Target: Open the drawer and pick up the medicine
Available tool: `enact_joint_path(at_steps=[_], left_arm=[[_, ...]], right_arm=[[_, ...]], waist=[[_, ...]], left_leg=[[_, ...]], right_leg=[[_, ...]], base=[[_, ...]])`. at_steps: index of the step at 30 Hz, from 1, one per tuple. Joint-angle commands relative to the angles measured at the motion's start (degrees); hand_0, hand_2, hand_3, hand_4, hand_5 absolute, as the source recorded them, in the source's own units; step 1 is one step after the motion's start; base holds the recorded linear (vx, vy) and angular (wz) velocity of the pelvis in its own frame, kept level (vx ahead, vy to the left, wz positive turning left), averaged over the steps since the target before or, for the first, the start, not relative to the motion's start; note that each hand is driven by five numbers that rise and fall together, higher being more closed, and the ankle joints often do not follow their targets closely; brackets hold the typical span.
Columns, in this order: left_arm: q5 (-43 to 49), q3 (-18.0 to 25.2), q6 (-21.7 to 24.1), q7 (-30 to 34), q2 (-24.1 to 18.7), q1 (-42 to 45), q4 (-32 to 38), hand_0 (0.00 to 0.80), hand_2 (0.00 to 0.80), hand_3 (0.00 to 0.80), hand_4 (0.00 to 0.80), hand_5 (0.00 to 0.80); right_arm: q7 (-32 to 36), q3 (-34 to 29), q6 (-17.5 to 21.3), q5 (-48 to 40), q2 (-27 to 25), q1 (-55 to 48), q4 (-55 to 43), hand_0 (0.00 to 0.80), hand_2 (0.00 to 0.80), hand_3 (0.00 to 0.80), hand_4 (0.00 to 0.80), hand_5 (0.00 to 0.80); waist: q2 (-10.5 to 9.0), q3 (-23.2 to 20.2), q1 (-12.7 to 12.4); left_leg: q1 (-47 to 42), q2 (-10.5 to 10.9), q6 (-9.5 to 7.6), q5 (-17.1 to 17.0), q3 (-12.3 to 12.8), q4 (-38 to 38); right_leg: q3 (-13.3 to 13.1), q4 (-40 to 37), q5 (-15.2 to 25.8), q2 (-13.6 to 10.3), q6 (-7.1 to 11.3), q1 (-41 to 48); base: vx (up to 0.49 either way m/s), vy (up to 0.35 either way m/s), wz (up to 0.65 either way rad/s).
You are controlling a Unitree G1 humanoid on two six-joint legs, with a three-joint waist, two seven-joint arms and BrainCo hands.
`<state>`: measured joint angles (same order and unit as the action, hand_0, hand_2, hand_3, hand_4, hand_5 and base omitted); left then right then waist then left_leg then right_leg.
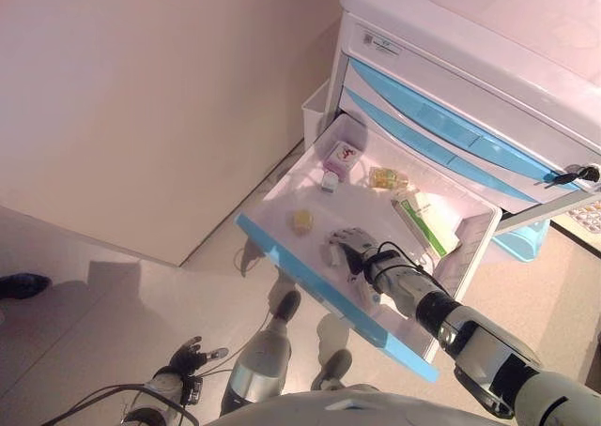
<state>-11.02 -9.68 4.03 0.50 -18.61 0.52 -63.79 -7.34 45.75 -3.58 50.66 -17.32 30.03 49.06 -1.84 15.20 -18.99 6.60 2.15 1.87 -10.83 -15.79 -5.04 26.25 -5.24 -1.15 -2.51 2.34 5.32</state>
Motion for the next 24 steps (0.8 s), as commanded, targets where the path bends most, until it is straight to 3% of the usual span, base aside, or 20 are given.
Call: enact_joint_path(at_steps=[1, 10, 12, 13, 14, 15, 16, 24], left_arm=[[1.3, -3.9, 1.6, -0.3, 0.5, -0.6, -2.2, 0.000, 0.000, 0.000, 0.000, 0.000], [1.3, -4.2, 2.2, 0.0, 0.5, 0.0, -2.1, 0.000, 0.000, 0.000, 0.000, 0.000], [1.2, -4.3, 2.2, 0.0, 0.5, -0.2, -1.9, 0.000, 0.000, 0.000, 0.000, 0.000], [1.2, -4.4, 2.2, 0.0, 0.5, -0.2, -1.9, 0.000, 0.000, 0.000, 0.000, 0.000], [1.2, -4.4, 2.3, 0.0, 0.5, -0.3, -1.8, 0.000, 0.000, 0.000, 0.000, 0.000], [1.4, -4.4, 2.4, 0.0, 0.5, -0.2, -1.8, 0.000, 0.000, 0.000, 0.000, 0.000], [1.4, -4.4, 2.3, -0.1, 0.5, -0.2, -1.6, 0.000, 0.000, 0.000, 0.000, 0.000], [2.0, -4.2, 1.5, -0.2, 0.1, -0.3, -0.8, 0.000, 0.000, 0.000, 0.000, 0.000]], right_arm=[[-4.7, 0.2, -1.3, 0.1, 0.6, 0.7, -1.7, 0.000, 0.000, 0.000, 0.000, 0.000], [-6.9, -0.4, -1.7, -0.3, 0.1, 0.6, -1.2, 0.000, 0.000, 0.000, 0.000, 0.000], [-6.2, -0.3, -1.7, -0.1, 0.1, 0.6, -1.2, 0.220, 0.220, 0.220, 0.220, 0.220], [-6.0, -0.2, -1.6, -0.2, 0.0, 0.6, -1.2, 0.289, 0.289, 0.289, 0.289, 0.289], [-5.6, -0.1, -1.2, -0.4, 0.0, 0.5, -1.2, 0.442, 0.442, 0.442, 0.442, 0.442], [-5.5, 0.0, -0.9, 0.1, 0.0, 0.4, -1.2, 0.744, 0.744, 0.744, 0.744, 0.744], [-5.2, 0.2, -0.9, 0.2, 0.0, 0.4, -1.3, 0.800, 0.800, 0.800, 0.800, 0.800], [-4.2, 0.7, -0.6, 0.4, -0.1, -0.3, -1.8, 0.800, 0.800, 0.800, 0.800, 0.800]], waist=[[0.81, -0.5, -0.8], [1.48, -0.5, -0.8], [1.52, -0.5, -0.8], [1.53, -0.4, -0.8], [1.53, -0.4, -0.8], [1.48, -0.4, -0.8], [1.46, -0.4, -0.8], [1.13, -0.5, -1.0]], left_leg=[[-0.5, 3.1, -0.15, 6.2, 0.2, 0.5], [-0.5, 3.5, -0.35, 6.3, -0.1, 0.4], [-0.5, 3.6, -0.37, 6.3, -0.2, 0.4], [-0.5, 3.6, -0.40, 6.3, -0.2, 0.4], [-0.5, 3.6, -0.42, 6.3, -0.3, 0.4], [-0.6, 3.6, -0.41, 6.3, -0.3, 0.4], [-0.6, 3.6, -0.40, 6.3, -0.2, 0.4], [-0.7, 3.6, -0.54, 6.4, -0.4, 0.4]], right_leg=[[-1.4, 4.9, -2.8, -0.7, -0.15, -2.8], [-1.3, 5.0, -2.7, -1.0, 0.05, -2.8], [-1.3, 5.0, -2.7, -1.1, 0.04, -2.9], [-1.3, 5.0, -2.8, -1.1, 0.03, -2.8], [-1.2, 5.0, -2.8, -1.1, 0.03, -2.8], [-1.2, 5.0, -2.8, -1.1, 0.02, -2.8], [-1.2, 5.0, -2.8, -1.1, 0.02, -2.8], [-1.2, 5.1, -2.8, -1.0, 0.05, -2.7]], base=[[0.000, 0.000, 0.00], [0.014, 0.007, 0.02], [0.000, 0.000, 0.00], [0.000, 0.000, 0.00], [0.000, 0.000, 0.00], [0.000, 0.000, 0.00], [0.000, 0.000, 0.00], [0.000, 0.000, 0.00]])
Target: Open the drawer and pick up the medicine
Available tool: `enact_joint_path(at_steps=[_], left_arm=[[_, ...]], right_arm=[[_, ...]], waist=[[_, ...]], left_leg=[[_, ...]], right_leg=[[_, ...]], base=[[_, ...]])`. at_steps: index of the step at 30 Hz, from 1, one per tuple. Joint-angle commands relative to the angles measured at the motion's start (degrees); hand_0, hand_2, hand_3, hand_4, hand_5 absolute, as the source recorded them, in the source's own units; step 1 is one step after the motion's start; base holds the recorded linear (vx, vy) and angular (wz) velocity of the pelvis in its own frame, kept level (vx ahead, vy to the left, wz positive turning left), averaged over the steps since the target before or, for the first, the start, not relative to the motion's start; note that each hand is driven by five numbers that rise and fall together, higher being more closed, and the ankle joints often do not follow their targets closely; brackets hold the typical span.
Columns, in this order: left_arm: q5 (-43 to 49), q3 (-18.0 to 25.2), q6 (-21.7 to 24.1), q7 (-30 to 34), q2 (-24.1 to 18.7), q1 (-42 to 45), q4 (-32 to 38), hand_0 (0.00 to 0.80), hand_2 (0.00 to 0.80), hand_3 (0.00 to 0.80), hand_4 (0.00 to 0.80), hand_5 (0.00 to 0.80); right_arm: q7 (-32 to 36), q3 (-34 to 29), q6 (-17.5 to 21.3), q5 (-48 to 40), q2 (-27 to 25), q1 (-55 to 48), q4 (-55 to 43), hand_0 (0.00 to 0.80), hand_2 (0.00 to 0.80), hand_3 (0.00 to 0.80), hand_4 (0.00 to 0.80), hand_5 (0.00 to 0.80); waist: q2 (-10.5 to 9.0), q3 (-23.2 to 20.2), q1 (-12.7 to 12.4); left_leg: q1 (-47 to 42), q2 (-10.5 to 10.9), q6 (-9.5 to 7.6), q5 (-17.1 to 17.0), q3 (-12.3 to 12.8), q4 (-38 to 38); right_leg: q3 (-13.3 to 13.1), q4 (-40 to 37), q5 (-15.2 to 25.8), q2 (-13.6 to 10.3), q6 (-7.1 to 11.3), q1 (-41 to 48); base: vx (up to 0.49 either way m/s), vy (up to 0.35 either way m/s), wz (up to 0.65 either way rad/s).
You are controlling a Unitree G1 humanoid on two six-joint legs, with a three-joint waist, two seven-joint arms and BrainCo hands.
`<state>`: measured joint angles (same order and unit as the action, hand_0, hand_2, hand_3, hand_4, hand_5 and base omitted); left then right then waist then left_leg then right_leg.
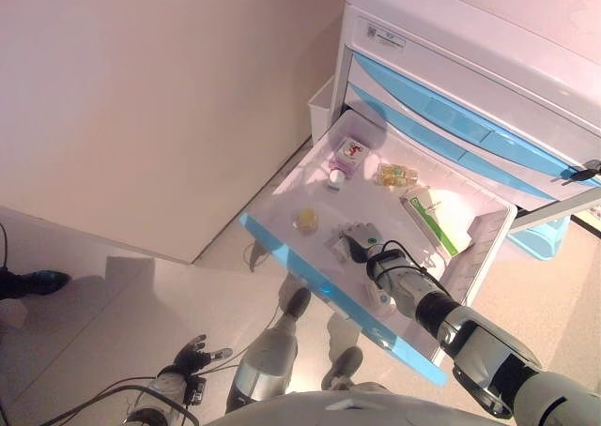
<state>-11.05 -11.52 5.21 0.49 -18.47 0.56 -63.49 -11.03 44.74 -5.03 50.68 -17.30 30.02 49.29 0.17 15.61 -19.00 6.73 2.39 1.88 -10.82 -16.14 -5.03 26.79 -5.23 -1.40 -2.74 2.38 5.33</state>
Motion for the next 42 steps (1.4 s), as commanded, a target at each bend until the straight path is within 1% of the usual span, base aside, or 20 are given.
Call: enact_joint_path(at_steps=[1, 6, 9, 11, 13, 15, 17, 19, 22, 26, 28, 29, 30, 32, 35, 36, 37, 38, 40, 42], left_arm=[[2.0, -2.4, 0.2, -0.3, -0.1, -0.4, -1.2, 0.000, 0.000, 0.000, 0.000, 0.000], [2.5, -2.1, 0.0, -0.4, 0.0, -0.4, -1.8, 0.000, 0.000, 0.000, 0.000, 0.000], [2.9, -1.5, -0.4, -0.2, -0.2, -0.3, -1.8, 0.000, 0.000, 0.000, 0.000, 0.000], [3.5, -0.8, -1.0, 0.0, -0.6, -0.1, -1.7, 0.000, 0.000, 0.000, 0.000, 0.000], [4.0, 0.3, -1.5, 0.3, -1.3, -0.1, -2.0, 0.000, 0.000, 0.000, 0.000, 0.000], [4.1, 1.2, -2.4, 0.5, -2.3, -0.5, -2.4, 0.000, 0.000, 0.000, 0.000, 0.000], [3.7, 2.2, -3.1, 0.6, -3.0, -0.7, -2.6, 0.000, 0.000, 0.000, 0.000, 0.000], [3.8, 3.4, -3.2, 0.6, -3.5, -0.7, -3.0, 0.000, 0.000, 0.000, 0.000, 0.000], [3.4, 4.7, -3.2, 0.3, -3.9, -0.6, -3.3, 0.000, 0.000, 0.000, 0.000, 0.000], [4.0, 6.1, -3.2, 0.0, -4.2, 0.1, -3.3, 0.000, 0.000, 0.000, 0.000, 0.000], [4.2, 6.3, -3.2, 0.1, -4.5, 0.4, -3.4, 0.000, 0.000, 0.000, 0.000, 0.000], [4.1, 6.3, -3.1, 0.2, -4.6, 0.5, -3.7, 0.000, 0.000, 0.000, 0.000, 0.000], [4.0, 6.0, -2.7, 0.0, -4.5, 0.8, -3.9, 0.000, 0.000, 0.000, 0.000, 0.000], [4.1, 6.0, -2.8, -0.1, -4.2, 0.9, -4.1, 0.000, 0.000, 0.000, 0.000, 0.000], [4.2, 5.3, -2.3, 0.0, -3.8, 1.3, -5.1, 0.000, 0.000, 0.000, 0.000, 0.000], [4.3, 5.1, -2.0, -0.1, -3.6, 1.5, -5.3, 0.000, 0.000, 0.000, 0.000, 0.000], [4.3, 5.1, -1.8, 0.0, -3.6, 1.7, -5.6, 0.000, 0.000, 0.000, 0.000, 0.000], [4.3, 4.8, -1.5, 0.1, -3.5, 2.0, -5.9, 0.000, 0.000, 0.000, 0.000, 0.000], [3.8, 4.0, -1.4, 0.1, -3.3, 2.0, -6.3, 0.000, 0.000, 0.000, 0.000, 0.000], [3.2, 3.3, -1.1, 0.1, -3.4, 2.1, -6.9, 0.000, 0.000, 0.000, 0.000, 0.000]], right_arm=[[-0.7, 1.8, 0.8, 0.2, -0.1, -0.3, -2.1, 0.800, 0.800, 0.800, 0.800, 0.800], [-0.9, 1.4, 1.4, -0.1, -0.3, -0.7, -2.5, 0.800, 0.800, 0.800, 0.800, 0.800], [0.6, 1.4, 2.1, 0.2, -0.8, -0.7, -4.7, 0.800, 0.800, 0.800, 0.800, 0.800], [5.0, 1.6, 3.3, 0.5, -2.0, -0.4, -8.1, 0.800, 0.800, 0.800, 0.800, 0.800], [11.5, 2.1, 3.8, -1.6, -4.4, 0.0, -13.5, 0.800, 0.800, 0.800, 0.800, 0.800], [17.1, 2.9, 3.0, -6.5, -8.1, 0.8, -20.6, 0.800, 0.800, 0.800, 0.800, 0.800], [22.5, 1.7, 2.8, -11.0, -12.8, 1.3, -28.1, 0.800, 0.800, 0.800, 0.800, 0.800], [27.6, -0.7, 2.9, -15.5, -17.9, 1.7, -35.6, 0.800, 0.800, 0.800, 0.800, 0.800], [34.2, -5.9, 1.8, -25.4, -24.8, 2.7, -44.5, 0.800, 0.800, 0.800, 0.800, 0.800], [42.2, -14.2, 0.2, -41.5, -32.3, 4.1, -51.0, 0.800, 0.800, 0.800, 0.800, 0.800], [44.4, -17.2, 0.3, -50.1, -35.4, 5.2, -51.9, 0.800, 0.800, 0.800, 0.800, 0.800], [44.4, -18.3, 0.7, -53.6, -36.4, 5.9, -51.8, 0.800, 0.800, 0.800, 0.800, 0.800], [42.5, -19.7, 0.7, -58.7, -36.8, 6.9, -51.6, 0.800, 0.800, 0.800, 0.800, 0.800], [41.8, -22.6, 0.4, -63.2, -36.4, 8.3, -50.3, 0.800, 0.800, 0.800, 0.800, 0.800], [34.9, -26.6, 3.1, -69.7, -35.5, 11.0, -44.8, 0.800, 0.800, 0.800, 0.800, 0.800], [32.8, -27.8, 3.0, -72.0, -35.4, 11.8, -43.2, 0.800, 0.800, 0.800, 0.800, 0.800], [31.5, -29.3, 3.3, -73.1, -35.1, 12.5, -41.1, 0.800, 0.800, 0.800, 0.800, 0.800], [28.6, -31.1, 3.6, -73.5, -34.9, 13.3, -39.0, 0.800, 0.800, 0.800, 0.800, 0.800], [25.2, -32.7, 3.2, -74.9, -36.5, 16.3, -34.2, 0.800, 0.800, 0.800, 0.800, 0.800], [22.3, -32.9, 2.5, -76.4, -38.3, 19.4, -30.1, 0.800, 0.800, 0.800, 0.800, 0.800]], waist=[[-0.94, -1.0, -1.0], [-1.34, -1.3, -0.7], [-1.86, -1.4, -0.4], [-2.55, -1.5, 0.0], [-3.57, -1.6, 0.7], [-4.68, -2.1, 2.0], [-5.55, -2.4, 3.2], [-6.39, -2.9, 4.6], [-7.31, -3.9, 6.7], [-8.16, -5.3, 8.9], [-8.40, -6.0, 9.7], [-8.43, -6.3, 10.0], [-8.49, -6.6, 10.4], [-8.47, -7.1, 10.8], [-8.27, -7.9, 11.1], [-8.16, -8.0, 11.2], [-8.08, -8.1, 11.2], [-7.95, -8.3, 11.3], [-7.69, -8.4, 11.1], [-7.52, -8.4, 10.9]], left_leg=[[-0.9, 3.3, -0.57, 6.5, -0.1, 0.4], [-1.2, 3.3, -0.73, 6.6, 0.0, 0.4], [-1.5, 3.2, -0.81, 6.9, 0.3, 0.4], [-1.9, 3.1, -0.90, 7.2, 0.7, 0.4], [-2.5, 2.9, -1.02, 7.6, 1.3, 0.4], [-2.7, 2.6, -1.16, 7.5, 1.9, 0.3], [-3.4, 2.3, -1.21, 7.8, 2.9, 0.1], [-4.0, 1.9, -1.26, 8.1, 4.2, 0.0], [-4.8, 1.3, -1.36, 8.5, 6.3, 0.0], [-5.9, 0.9, -1.32, 9.2, 8.2, 0.0], [-6.5, 0.8, -1.36, 9.5, 9.0, 0.0], [-6.8, 0.7, -1.37, 9.6, 9.3, 0.0], [-7.2, 0.7, -1.41, 9.8, 9.7, 0.0], [-7.8, 0.7, -1.39, 10.2, 10.3, 0.0], [-8.6, 0.6, -1.52, 10.8, 11.1, 0.0], [-8.9, 0.6, -1.54, 10.9, 11.2, 0.0], [-9.2, 0.7, -1.57, 11.1, 11.4, 0.0], [-9.5, 0.7, -1.63, 11.3, 11.6, 0.0], [-9.9, 0.9, -1.70, 11.6, 11.5, 0.0], [-10.3, 1.0, -1.70, 11.8, 11.4, 0.0]], right_leg=[[-1.8, 5.1, -2.6, -0.8, 0.04, -2.7], [-2.2, 5.1, -2.6, -0.7, 0.12, -2.6], [-2.6, 4.9, -2.4, -0.6, 0.20, -2.4], [-3.1, 4.6, -2.2, -0.5, 0.34, -2.2], [-3.9, 4.4, -1.8, -0.4, 0.46, -2.0], [-4.6, 4.2, -1.2, -0.3, 0.67, -2.1], [-5.8, 3.8, -0.8, -0.1, 0.76, -1.9], [-7.3, 3.4, -0.4, 0.1, 0.91, -1.8], [-9.3, 3.1, 0.1, 0.4, 1.01, -1.7], [-11.2, 2.7, 0.5, 0.8, 1.12, -1.4], [-11.8, 2.6, 0.7, 0.8, 1.18, -1.2], [-12.0, 2.5, 0.8, 0.8, 1.19, -1.1], [-12.3, 2.4, 0.9, 0.8, 1.23, -0.9], [-12.7, 2.3, 1.0, 0.7, 1.27, -0.6], [-13.2, 2.1, 1.0, 0.7, 1.36, 0.0], [-13.3, 2.2, 1.0, 0.7, 1.39, 0.1], [-13.5, 2.2, 0.9, 0.7, 1.42, 0.3], [-13.6, 2.3, 0.9, 0.7, 1.41, 0.4], [-13.6, 2.3, 0.8, 0.7, 1.37, 0.6], [-13.6, 2.4, 0.7, 0.7, 1.38, 0.9]], base=[[0.000, 0.000, 0.00], [0.000, 0.000, 0.00], [0.000, 0.000, 0.00], [-0.005, -0.021, -0.06], [-0.002, -0.026, -0.14], [-0.002, -0.015, -0.18], [0.005, -0.008, -0.23], [0.011, 0.004, -0.37], [0.009, 0.019, -0.47], [0.021, 0.016, -0.35], [0.034, 0.021, -0.24], [0.034, 0.030, -0.24], [0.031, 0.029, -0.23], [0.035, 0.026, -0.25], [0.046, 0.023, -0.15], [0.052, 0.024, -0.09], [0.055, 0.026, -0.07], [0.045, 0.023, -0.04], [0.049, 0.031, 0.01], [0.058, 0.035, 0.01]])
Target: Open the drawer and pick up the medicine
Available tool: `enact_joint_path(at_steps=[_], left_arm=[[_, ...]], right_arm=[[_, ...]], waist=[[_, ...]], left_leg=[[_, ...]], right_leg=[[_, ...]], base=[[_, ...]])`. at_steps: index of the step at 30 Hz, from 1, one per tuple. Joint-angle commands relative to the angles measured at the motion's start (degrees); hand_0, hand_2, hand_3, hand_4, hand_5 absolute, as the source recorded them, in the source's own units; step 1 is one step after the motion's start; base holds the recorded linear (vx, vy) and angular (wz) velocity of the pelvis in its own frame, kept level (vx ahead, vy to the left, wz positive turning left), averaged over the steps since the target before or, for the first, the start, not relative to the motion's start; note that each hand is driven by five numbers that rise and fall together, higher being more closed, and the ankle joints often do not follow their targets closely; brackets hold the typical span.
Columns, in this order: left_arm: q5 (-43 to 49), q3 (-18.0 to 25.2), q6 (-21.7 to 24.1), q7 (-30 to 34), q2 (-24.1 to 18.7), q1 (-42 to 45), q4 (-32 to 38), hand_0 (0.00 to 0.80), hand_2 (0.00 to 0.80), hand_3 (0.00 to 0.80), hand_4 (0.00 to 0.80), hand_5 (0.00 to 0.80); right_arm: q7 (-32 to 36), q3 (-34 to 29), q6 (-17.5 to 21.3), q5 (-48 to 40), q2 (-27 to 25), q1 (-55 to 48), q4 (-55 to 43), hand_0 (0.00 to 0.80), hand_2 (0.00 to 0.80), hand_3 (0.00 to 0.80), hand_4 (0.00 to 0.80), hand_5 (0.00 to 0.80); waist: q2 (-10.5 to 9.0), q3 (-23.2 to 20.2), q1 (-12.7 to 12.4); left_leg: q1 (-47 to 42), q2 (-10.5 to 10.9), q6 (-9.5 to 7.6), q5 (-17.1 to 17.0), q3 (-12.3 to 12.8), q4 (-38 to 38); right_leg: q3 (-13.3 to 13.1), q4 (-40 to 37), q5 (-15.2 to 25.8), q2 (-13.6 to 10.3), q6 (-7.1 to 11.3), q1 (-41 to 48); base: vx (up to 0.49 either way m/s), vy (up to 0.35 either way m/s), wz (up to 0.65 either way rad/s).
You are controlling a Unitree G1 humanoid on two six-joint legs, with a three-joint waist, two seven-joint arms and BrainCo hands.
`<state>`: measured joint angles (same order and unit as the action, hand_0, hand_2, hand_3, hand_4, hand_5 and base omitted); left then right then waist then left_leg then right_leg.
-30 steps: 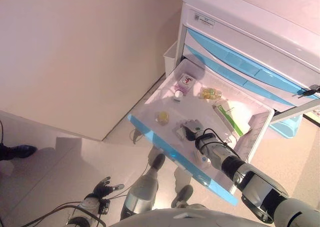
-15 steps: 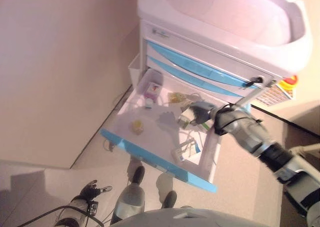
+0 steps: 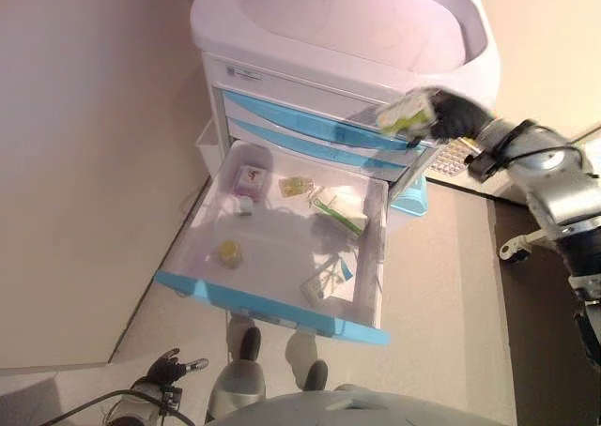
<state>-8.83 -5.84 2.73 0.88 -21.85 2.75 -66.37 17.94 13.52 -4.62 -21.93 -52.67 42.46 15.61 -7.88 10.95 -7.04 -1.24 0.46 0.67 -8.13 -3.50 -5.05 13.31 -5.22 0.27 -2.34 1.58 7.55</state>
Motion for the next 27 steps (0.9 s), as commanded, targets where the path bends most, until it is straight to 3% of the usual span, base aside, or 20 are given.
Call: enact_joint_path(at_steps=[1, 7, 12, 20, 27], left_arm=[[0.7, -2.9, 1.3, -0.2, -0.2, 0.0, -4.3, 0.000, 0.000, 0.000, 0.000, 0.000], [-0.1, -4.7, 0.8, 0.1, -1.0, 0.5, -5.2, 0.000, 0.000, 0.000, 0.000, 0.000], [-0.9, -5.8, 0.6, -0.1, -1.5, 0.8, -4.8, 0.000, 0.000, 0.000, 0.000, 0.000], [-2.4, -7.3, 1.3, -0.3, -2.8, 0.4, -2.9, 0.000, 0.000, 0.000, 0.000, 0.000], [-4.4, -7.8, 1.7, -0.7, -4.7, -0.3, 0.0, 0.000, 0.000, 0.000, 0.000, 0.000]], right_arm=[[-8.7, -1.4, 1.7, -5.0, -4.1, 9.7, 7.0, 0.800, 0.800, 0.800, 0.800, 0.800], [-13.0, 3.6, -1.0, -5.3, -8.5, 21.3, 20.5, 0.800, 0.800, 0.800, 0.800, 0.800], [-13.6, 13.6, -3.3, -1.3, -10.1, 32.4, 29.4, 0.800, 0.800, 0.800, 0.800, 0.800], [-11.9, 27.4, -7.4, 11.9, -8.8, 45.5, 42.6, 0.800, 0.800, 0.800, 0.800, 0.800], [-11.1, 34.2, -11.4, 16.8, -7.4, 51.4, 47.5, 0.800, 0.800, 0.800, 0.800, 0.800]], waist=[[0.59, -3.8, -1.4], [0.39, -3.5, -3.0], [-0.02, -2.8, -4.7], [-0.77, 0.1, -8.0], [-1.52, 3.5, -10.4]], left_leg=[[-2.5, 3.0, -0.52, 9.2, -1.3, 0.0], [-2.8, 3.6, -0.54, 9.4, -2.4, 0.2], [-2.5, 4.0, -0.57, 9.3, -4.0, 0.5], [-0.8, 4.9, -1.04, 8.8, -7.2, 1.1], [1.8, 5.2, -1.46, 8.1, -9.3, 1.4]], right_leg=[[0.0, 2.4, -1.1, 0.3, 2.11, -1.2], [0.7, 2.7, -1.5, 0.3, 1.85, -0.8], [1.7, 3.1, -1.8, 0.1, 1.59, -0.9], [2.9, 4.2, -2.2, 0.0, 1.24, -1.8], [3.6, 4.8, -2.1, 0.2, 1.10, -3.7]], base=[[0.059, 0.035, 0.00], [0.058, 0.022, 0.04], [0.051, 0.013, 0.11], [0.032, 0.007, 0.21], [-0.009, -0.019, 0.21]])
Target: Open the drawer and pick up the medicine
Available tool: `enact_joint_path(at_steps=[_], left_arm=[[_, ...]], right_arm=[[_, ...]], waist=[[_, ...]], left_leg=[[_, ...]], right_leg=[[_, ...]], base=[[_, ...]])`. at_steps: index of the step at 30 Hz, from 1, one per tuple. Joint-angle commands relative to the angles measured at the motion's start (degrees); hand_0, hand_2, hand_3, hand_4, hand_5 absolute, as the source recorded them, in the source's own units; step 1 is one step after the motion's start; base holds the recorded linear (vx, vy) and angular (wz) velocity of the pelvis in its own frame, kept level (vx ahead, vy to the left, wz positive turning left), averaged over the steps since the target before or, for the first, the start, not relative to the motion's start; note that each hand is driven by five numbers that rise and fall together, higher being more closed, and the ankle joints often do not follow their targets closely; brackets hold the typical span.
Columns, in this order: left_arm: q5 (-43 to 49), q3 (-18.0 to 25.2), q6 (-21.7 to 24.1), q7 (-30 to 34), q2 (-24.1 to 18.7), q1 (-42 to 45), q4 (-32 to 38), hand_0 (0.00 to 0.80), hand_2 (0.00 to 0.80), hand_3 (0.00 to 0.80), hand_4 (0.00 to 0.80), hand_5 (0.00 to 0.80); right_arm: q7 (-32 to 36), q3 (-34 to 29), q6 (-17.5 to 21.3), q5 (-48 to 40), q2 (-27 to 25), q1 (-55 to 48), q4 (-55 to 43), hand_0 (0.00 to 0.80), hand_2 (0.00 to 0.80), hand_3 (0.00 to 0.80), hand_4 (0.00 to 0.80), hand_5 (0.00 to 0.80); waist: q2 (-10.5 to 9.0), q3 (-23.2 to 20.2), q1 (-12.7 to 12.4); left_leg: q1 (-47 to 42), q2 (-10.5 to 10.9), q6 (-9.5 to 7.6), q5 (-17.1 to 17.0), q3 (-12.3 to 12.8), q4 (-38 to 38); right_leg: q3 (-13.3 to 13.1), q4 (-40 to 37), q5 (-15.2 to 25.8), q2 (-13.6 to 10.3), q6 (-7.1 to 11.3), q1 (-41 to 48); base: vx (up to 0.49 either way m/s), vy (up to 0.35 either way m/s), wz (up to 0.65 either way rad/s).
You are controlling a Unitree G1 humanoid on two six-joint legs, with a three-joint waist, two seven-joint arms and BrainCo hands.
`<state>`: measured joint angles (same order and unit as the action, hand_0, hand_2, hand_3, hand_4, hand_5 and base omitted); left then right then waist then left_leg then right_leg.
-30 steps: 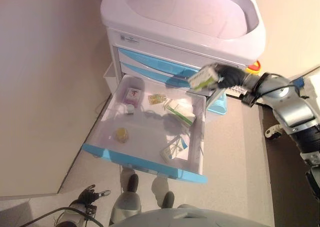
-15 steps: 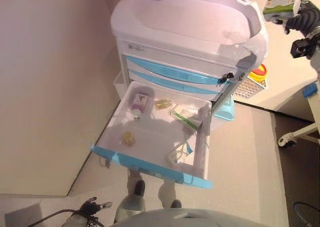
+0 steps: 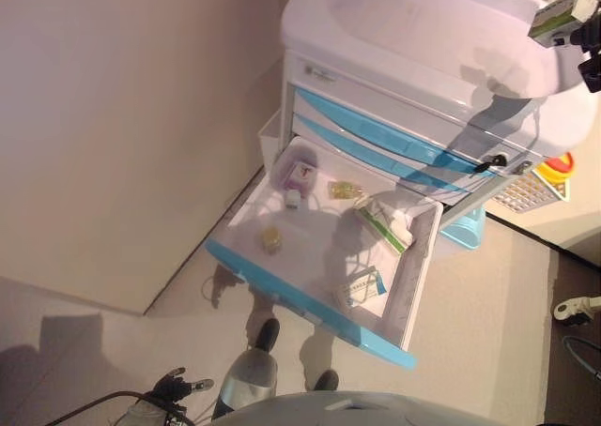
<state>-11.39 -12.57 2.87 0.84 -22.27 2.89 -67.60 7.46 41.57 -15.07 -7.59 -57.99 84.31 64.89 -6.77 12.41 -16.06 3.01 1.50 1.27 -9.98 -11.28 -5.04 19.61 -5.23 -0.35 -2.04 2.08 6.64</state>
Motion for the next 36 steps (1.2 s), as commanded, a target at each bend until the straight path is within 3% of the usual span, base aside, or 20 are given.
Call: enact_joint_path(at_steps=[1, 10, 21, 22, 23, 36], left_arm=[[-1.8, -0.9, 1.6, -0.7, -4.5, -0.5, 1.9, 0.000, 0.000, 0.000, 0.000, 0.000], [-2.9, -1.0, 2.6, -1.2, -5.5, -0.8, 4.3, 0.000, 0.000, 0.000, 0.000, 0.000], [-3.4, -0.5, 2.7, -1.0, -6.3, -0.6, 6.5, 0.000, 0.000, 0.000, 0.000, 0.000], [-3.5, -0.6, 2.6, -1.0, -6.4, -0.8, 6.7, 0.000, 0.000, 0.000, 0.000, 0.000], [-3.6, -0.7, 2.6, -1.0, -6.4, -0.8, 6.9, 0.000, 0.000, 0.000, 0.000, 0.000], [-4.5, -2.0, 3.3, -1.2, -5.8, -0.1, 6.5, 0.000, 0.000, 0.000, 0.000, 0.000]], right_arm=[[0.1, 6.6, -1.3, 3.7, -2.0, 9.9, -1.2, 0.800, 0.800, 0.800, 0.800, 0.800], [3.1, 9.6, -3.5, 6.4, -1.4, 11.2, 0.8, 0.800, 0.800, 0.800, 0.800, 0.800], [15.9, 10.4, -4.4, 10.1, -0.3, 9.3, 3.3, 0.800, 0.800, 0.800, 0.800, 0.800], [16.1, 10.4, -4.3, 10.4, -0.2, 9.4, 3.6, 0.706, 0.706, 0.706, 0.706, 0.706], [15.9, 10.4, -4.5, 10.7, -0.2, 9.6, 3.9, 0.000, 0.000, 0.000, 0.000, 0.000], [-3.2, 7.8, 1.3, 6.0, -0.3, 10.3, 2.4, 0.000, 0.000, 0.000, 0.000, 0.000]], waist=[[-2.73, 2.6, -1.7], [-2.63, 5.7, -3.0], [-2.51, 6.9, -3.0], [-2.44, 6.9, -3.0], [-2.38, 6.9, -3.0], [-1.85, 6.9, -2.9]], left_leg=[[-2.0, 4.2, -2.07, 9.7, -1.8, 1.3], [1.3, 4.0, -2.03, 8.4, -2.4, 1.2], [1.4, 3.6, -1.92, 8.1, -1.4, 1.0], [1.4, 3.6, -1.92, 8.0, -1.4, 1.0], [1.4, 3.6, -1.91, 8.0, -1.4, 0.9], [0.9, 3.5, -1.90, 8.5, -0.7, 1.1]], right_leg=[[-2.6, 5.0, -1.5, -0.1, 0.57, -3.2], [-1.3, 6.0, -1.3, -0.5, 0.52, -6.1], [-0.8, 6.3, -0.9, -0.9, 0.88, -6.7], [-0.7, 6.3, -0.9, -0.9, 0.89, -6.7], [-0.7, 6.3, -0.9, -0.9, 0.91, -6.8], [-1.0, 6.1, -0.7, -0.9, 1.28, -6.5]], base=[[-0.025, -0.024, 0.12], [-0.035, -0.005, 0.14], [-0.001, 0.000, 0.00], [0.000, 0.000, 0.00], [0.000, 0.000, 0.00], [0.000, 0.000, 0.00]])
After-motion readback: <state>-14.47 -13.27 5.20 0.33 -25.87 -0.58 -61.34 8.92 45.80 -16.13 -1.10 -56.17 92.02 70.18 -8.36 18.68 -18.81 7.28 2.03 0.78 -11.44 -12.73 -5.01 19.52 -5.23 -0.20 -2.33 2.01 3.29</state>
